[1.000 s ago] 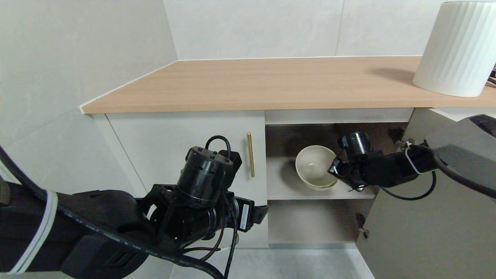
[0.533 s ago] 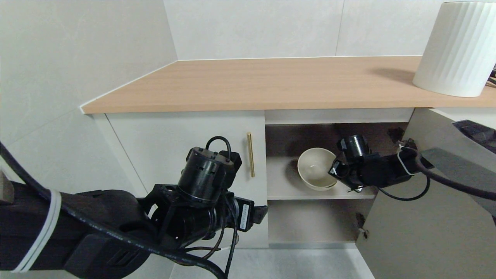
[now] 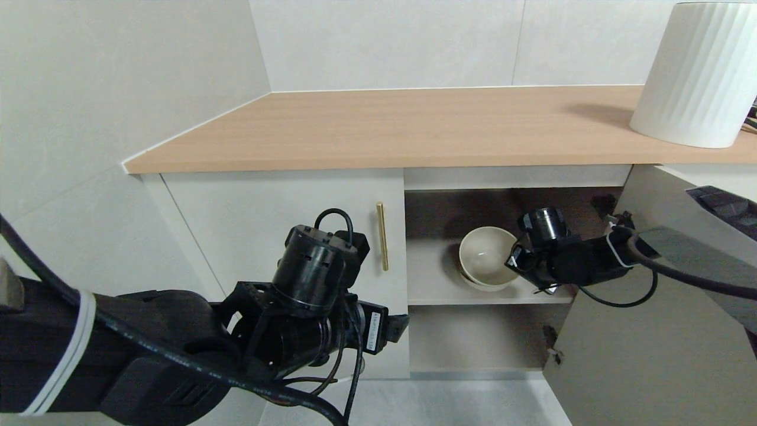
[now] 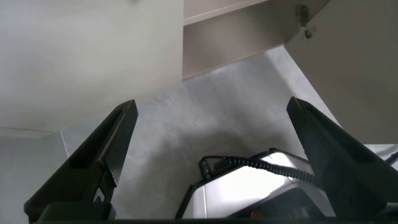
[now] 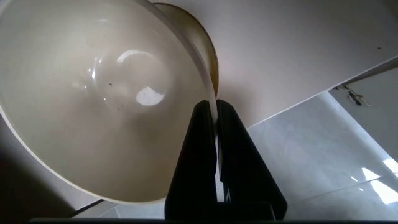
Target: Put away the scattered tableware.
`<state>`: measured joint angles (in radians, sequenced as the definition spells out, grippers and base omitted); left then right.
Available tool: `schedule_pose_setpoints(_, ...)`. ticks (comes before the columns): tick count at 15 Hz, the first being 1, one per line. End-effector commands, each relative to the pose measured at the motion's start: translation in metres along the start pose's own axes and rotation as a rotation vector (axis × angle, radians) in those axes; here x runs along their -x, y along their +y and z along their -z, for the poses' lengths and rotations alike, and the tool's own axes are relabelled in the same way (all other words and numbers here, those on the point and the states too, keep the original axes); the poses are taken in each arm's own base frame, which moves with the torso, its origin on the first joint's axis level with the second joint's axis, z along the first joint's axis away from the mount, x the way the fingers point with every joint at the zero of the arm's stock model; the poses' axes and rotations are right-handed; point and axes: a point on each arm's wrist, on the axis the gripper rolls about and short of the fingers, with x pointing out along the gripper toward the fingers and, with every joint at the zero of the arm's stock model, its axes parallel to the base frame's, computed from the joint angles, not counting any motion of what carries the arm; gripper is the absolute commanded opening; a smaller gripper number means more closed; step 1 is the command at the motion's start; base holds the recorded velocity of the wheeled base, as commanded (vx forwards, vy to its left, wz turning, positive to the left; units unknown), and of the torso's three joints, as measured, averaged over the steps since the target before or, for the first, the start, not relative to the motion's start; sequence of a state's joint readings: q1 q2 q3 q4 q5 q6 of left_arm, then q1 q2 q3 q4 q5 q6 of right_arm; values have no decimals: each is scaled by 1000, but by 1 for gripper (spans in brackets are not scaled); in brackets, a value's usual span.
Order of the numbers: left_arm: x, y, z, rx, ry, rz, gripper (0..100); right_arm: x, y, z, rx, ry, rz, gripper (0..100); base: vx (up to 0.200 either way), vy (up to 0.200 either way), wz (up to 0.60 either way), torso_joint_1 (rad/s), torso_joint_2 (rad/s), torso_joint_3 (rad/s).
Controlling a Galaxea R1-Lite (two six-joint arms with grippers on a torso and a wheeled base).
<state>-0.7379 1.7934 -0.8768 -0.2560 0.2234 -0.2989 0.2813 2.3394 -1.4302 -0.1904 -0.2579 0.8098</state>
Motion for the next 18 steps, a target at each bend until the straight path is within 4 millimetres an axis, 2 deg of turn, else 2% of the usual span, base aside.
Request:
schedule_pose_setpoints(1,0,0,0,0,2,-1,100,-1,0,1,1,2,1,0,0,0,0,0,0,0)
schedule_pose_setpoints(5,0,0,0,0,2,-1,100,-1,1,1,1,1,0,0,0,0,0,0,0,0)
schedule_pose_setpoints(6,0,0,0,0,0,-1,100,0,1,0,2,1,0,100,0,0,0,0,0,0)
schedule_pose_setpoints(11,1,2,-1,4,-4,-3,100,5,3,0,4,4,-6,100,0,0,0,0,0,0)
schedule_pose_setpoints(14,7,10,-9,28,-41,-13,100,21,6,2,19,10,-20,100,0,0,0,0,0,0)
schedule_pose_setpoints(16,14,25,-20,69,-106,-37,100,60,5,6,122,35,-25,100,0,0,0,0,0,0)
schedule_pose_setpoints(18,34,38,-31,99,-166,-49,100,119,-2,1,201,28,-78,100,0,0,0,0,0,0)
